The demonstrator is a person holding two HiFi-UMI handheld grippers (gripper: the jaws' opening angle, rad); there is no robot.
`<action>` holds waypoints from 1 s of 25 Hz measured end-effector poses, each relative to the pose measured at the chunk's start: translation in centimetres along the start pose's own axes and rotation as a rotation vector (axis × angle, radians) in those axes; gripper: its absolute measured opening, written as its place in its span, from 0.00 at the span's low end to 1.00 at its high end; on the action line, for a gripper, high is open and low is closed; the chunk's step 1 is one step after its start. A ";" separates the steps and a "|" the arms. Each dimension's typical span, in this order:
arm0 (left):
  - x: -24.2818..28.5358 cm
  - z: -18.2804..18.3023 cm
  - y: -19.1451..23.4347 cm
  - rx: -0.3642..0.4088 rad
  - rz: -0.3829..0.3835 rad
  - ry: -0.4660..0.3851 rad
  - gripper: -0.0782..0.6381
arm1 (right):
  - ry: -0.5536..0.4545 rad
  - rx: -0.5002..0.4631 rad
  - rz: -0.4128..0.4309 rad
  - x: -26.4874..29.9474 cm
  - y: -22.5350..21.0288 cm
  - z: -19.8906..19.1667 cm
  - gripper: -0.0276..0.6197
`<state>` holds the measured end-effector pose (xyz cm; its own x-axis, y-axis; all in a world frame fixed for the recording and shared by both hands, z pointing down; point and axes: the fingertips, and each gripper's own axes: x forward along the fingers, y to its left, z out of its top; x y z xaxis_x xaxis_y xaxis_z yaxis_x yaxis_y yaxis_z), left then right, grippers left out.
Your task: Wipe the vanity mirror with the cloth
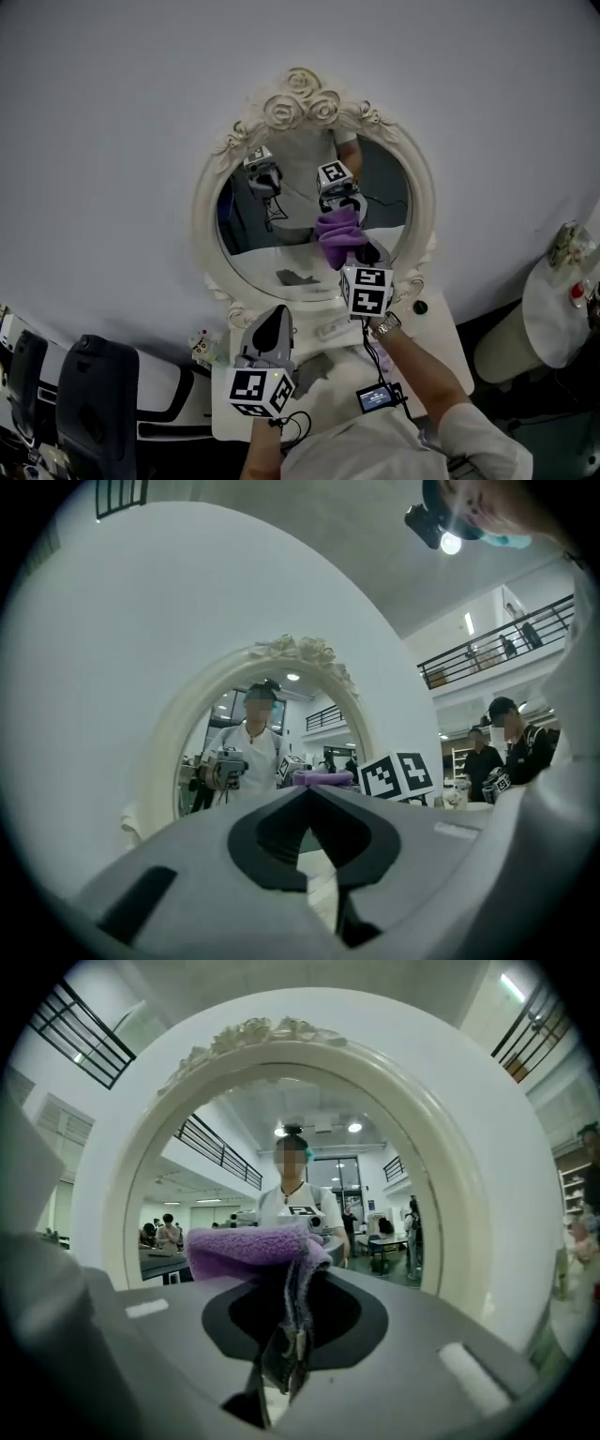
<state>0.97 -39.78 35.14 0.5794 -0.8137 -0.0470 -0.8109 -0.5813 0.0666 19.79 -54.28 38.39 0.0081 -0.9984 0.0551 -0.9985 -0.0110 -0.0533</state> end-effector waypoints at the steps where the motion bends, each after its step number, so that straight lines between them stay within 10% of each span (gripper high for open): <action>1: 0.6 -0.1 -0.7 -0.001 -0.020 0.001 0.11 | 0.002 -0.001 -0.024 -0.1 -1.4 0.0 0.14; 15: 1.7 -0.6 -2.2 -0.013 -0.040 0.004 0.11 | 0.000 -0.026 -0.183 -1.1 -9.3 -0.5 0.13; 25: -3.1 -0.4 2.1 0.002 0.110 0.002 0.11 | -0.023 -0.006 0.102 -1.1 4.9 -0.5 0.13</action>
<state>-2.52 -38.51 35.81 0.4868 -0.8727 -0.0378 -0.8699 -0.4882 0.0693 14.89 -53.25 38.56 -0.0928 -0.9953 0.0272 -0.9945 0.0913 -0.0516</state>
